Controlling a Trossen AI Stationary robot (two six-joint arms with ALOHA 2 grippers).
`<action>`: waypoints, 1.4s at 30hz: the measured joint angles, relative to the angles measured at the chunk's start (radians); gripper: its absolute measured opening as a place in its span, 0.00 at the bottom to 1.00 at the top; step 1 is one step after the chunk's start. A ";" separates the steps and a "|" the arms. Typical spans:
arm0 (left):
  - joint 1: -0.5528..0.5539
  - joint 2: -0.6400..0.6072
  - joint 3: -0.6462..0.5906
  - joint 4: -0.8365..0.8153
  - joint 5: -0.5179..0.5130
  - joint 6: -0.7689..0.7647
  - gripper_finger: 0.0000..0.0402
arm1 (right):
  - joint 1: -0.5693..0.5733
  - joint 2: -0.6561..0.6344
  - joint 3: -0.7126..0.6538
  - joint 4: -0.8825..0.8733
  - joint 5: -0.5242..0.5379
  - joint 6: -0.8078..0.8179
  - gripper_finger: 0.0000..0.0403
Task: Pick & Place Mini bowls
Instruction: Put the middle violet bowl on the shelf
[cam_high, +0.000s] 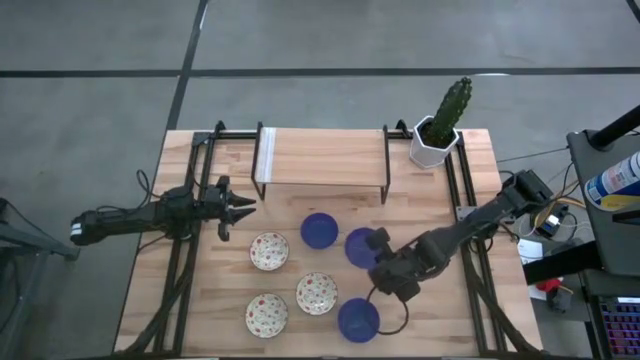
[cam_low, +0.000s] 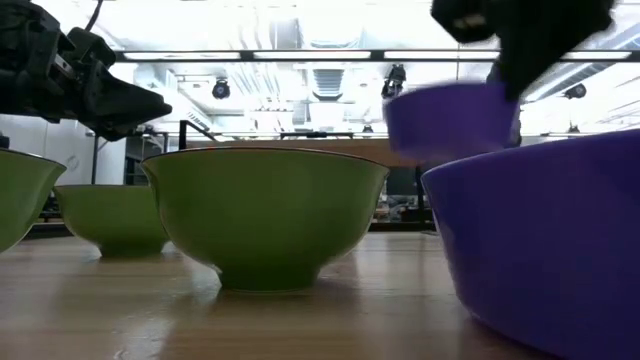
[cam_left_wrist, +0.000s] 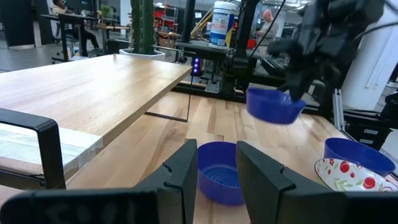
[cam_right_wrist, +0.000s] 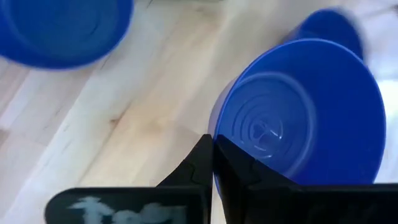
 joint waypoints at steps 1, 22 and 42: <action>0.000 0.000 0.000 0.000 0.000 0.000 0.26 | -0.011 0.000 0.023 -0.014 0.003 -0.011 0.02; 0.000 0.000 0.000 0.000 0.000 0.000 0.26 | -0.480 0.007 0.322 -0.209 0.019 -0.260 0.02; 0.000 0.000 0.000 0.000 0.000 0.000 0.26 | -0.810 0.009 0.336 -0.184 -0.173 -0.343 0.02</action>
